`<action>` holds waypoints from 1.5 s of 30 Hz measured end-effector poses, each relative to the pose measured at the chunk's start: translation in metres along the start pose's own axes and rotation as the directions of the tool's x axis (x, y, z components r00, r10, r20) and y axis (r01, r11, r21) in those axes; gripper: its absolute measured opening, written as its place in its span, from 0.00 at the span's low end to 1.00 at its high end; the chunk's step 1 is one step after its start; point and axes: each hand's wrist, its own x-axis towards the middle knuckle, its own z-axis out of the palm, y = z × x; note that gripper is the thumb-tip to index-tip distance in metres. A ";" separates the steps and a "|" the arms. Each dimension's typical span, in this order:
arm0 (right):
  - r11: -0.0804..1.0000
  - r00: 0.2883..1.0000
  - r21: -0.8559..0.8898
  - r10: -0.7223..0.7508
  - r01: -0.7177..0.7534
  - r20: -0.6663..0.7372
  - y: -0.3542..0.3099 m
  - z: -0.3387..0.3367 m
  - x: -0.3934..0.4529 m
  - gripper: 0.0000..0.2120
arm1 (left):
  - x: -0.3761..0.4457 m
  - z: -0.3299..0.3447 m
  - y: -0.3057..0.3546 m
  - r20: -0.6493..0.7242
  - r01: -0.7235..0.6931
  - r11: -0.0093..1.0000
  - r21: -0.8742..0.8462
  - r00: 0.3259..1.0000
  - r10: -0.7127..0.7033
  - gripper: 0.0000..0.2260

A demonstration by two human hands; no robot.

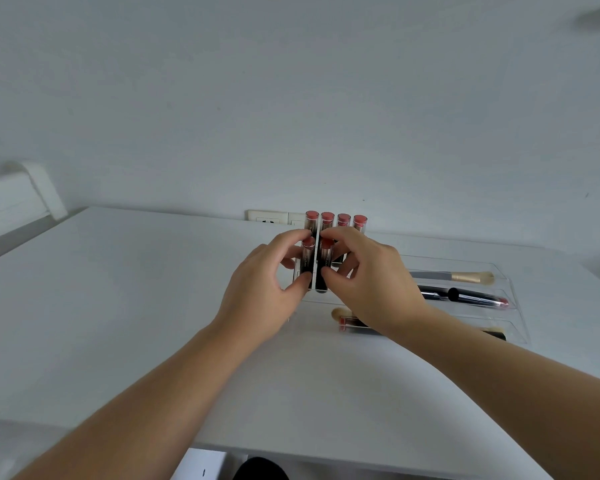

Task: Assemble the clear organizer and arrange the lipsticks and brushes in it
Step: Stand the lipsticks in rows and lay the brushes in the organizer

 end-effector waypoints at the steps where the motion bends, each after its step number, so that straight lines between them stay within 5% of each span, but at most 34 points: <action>1: 1.000 1.000 0.004 0.001 -0.001 -0.004 0.000 0.000 0.000 0.19 | 0.000 0.000 0.000 -0.001 0.000 1.000 -0.001 1.000 0.000 0.26; 45: 1.000 0.999 0.029 -0.007 0.008 -0.040 0.002 0.002 -0.004 0.24 | 0.000 0.000 0.001 -0.009 0.005 1.000 0.018 1.000 -0.005 0.27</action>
